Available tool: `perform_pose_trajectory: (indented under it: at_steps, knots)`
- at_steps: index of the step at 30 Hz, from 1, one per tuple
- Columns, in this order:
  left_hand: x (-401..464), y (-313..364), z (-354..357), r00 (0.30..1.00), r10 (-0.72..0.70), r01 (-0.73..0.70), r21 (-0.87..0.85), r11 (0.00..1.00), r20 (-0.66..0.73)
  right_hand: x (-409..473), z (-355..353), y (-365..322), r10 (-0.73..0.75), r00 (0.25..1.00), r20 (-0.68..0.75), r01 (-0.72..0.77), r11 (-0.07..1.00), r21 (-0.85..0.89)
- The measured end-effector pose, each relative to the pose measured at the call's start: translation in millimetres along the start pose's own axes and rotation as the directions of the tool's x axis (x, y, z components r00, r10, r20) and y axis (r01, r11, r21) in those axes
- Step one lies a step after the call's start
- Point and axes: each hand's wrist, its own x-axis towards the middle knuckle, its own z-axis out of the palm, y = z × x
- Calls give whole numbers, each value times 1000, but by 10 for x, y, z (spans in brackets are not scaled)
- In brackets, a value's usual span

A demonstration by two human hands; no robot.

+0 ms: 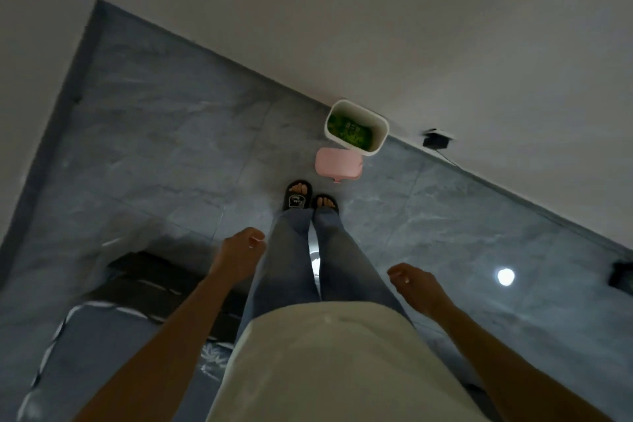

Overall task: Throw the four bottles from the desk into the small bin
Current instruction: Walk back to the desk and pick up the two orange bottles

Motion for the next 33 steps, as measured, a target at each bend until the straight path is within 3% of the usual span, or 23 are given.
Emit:
perform_pose_trajectory:
  at_steps: [2,6,10,14,17,25,29,33]
  knots:
    - [-167,-58,135,999,-50,50,4,999,-21,15,-155,-19,-49,999,8,49,995,-89]
    - [-601,-194,405,960,-276,268,-150,952,-37,118,-423,-241,-128,991,37,133,953,-271]
    - [-1112,-549,805,932,-363,351,-237,906,-6,265,-639,-794,-188,980,61,197,919,-342]
    - [-1579,-818,1204,862,-502,472,-481,738,75,351,-653,-1671,-323,940,105,337,843,-420]
    - [-1848,-1010,1450,824,-540,530,-574,625,172,321,-462,-2426,-428,893,140,444,783,-436]
    - [-1975,-1608,1250,762,-602,505,-802,320,239,136,200,-3850,-531,809,252,576,628,-524]
    - [-1831,-1946,691,751,-641,395,-884,249,156,168,276,-4164,-505,825,255,553,628,-547]
    - [-1659,-2304,5,754,-654,281,-929,243,57,250,168,-4364,-431,867,249,489,642,-591]
